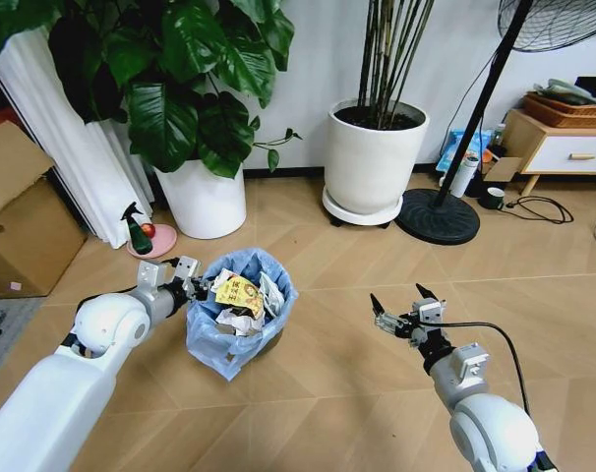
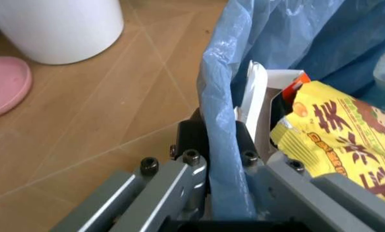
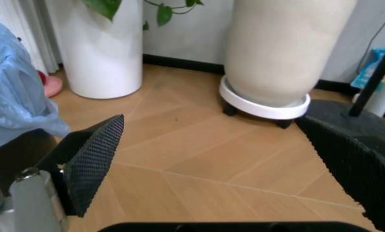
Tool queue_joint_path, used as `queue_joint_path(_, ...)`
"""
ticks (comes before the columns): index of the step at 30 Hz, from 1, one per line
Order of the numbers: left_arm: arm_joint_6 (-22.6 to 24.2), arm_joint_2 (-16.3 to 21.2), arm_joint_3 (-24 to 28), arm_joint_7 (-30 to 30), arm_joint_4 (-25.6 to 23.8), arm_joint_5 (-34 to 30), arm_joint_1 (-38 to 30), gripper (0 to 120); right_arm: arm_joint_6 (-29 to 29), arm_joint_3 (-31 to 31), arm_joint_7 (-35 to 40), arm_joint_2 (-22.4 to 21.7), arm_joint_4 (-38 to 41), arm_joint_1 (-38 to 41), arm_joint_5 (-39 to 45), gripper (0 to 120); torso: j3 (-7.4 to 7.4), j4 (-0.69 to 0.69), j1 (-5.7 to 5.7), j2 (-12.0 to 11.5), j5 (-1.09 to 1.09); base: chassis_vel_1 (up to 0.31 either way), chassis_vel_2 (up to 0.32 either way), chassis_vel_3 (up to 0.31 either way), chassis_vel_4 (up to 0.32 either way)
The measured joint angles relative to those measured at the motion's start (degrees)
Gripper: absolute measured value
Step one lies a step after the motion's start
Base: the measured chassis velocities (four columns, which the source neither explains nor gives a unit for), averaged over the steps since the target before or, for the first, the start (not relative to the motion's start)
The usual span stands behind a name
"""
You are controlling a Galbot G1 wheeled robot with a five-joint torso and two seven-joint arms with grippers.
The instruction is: Pick up the trash bin and place the garbage on the floor into it.
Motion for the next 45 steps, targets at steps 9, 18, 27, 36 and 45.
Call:
queue_joint_path(9, 0.0, -0.09, -0.01, 0.07, 0.05, 0.03, -0.12, 0, 0.84, 0.18, -0.21, 0.13, -0.14, -0.81, 1.88, 100, 0.0, 0.0, 0.0, 0.0, 0.02, 0.109, 0.108, -0.098, -0.101)
queue_joint_path(18, 0.0, 0.03, -0.11, 0.09, -0.17, -0.04, -0.06, 0, 0.03, 0.91, -0.37, 0.5, 0.64, -1.75, 2.02, 100, 0.0, -0.03, 0.01, 0.0, 0.01, 0.008, 0.003, -0.006, -0.005)
queue_joint_path(27, 0.0, 0.32, -0.13, 0.07, -0.17, -0.47, -0.05, 0, 0.22, 1.14, -0.58, 0.98, 0.58, -2.09, 1.23, 100, 0.0, -0.01, 0.0, 0.0, 0.0, 0.07, -0.069, -0.073, 0.064)
queue_joint_path(36, 0.0, -0.18, 0.33, 0.16, 0.17, -0.55, -0.11, 0, 0.73, 1.67, -1.06, 1.47, 0.53, -2.78, 0.3, 100, -0.01, -0.01, 0.0, 0.01, 0.01, 0.076, -0.075, -0.087, 0.079)
queue_joint_path(45, 0.0, 0.25, -0.01, 0.4, 0.12, -0.61, 0.04, 0, 0.76, 1.02, -1.47, 1.89, 0.47, -2.85, -0.47, 100, 0.0, 0.0, 0.01, 0.01, 0.0, 0.047, -0.048, -0.047, 0.053)
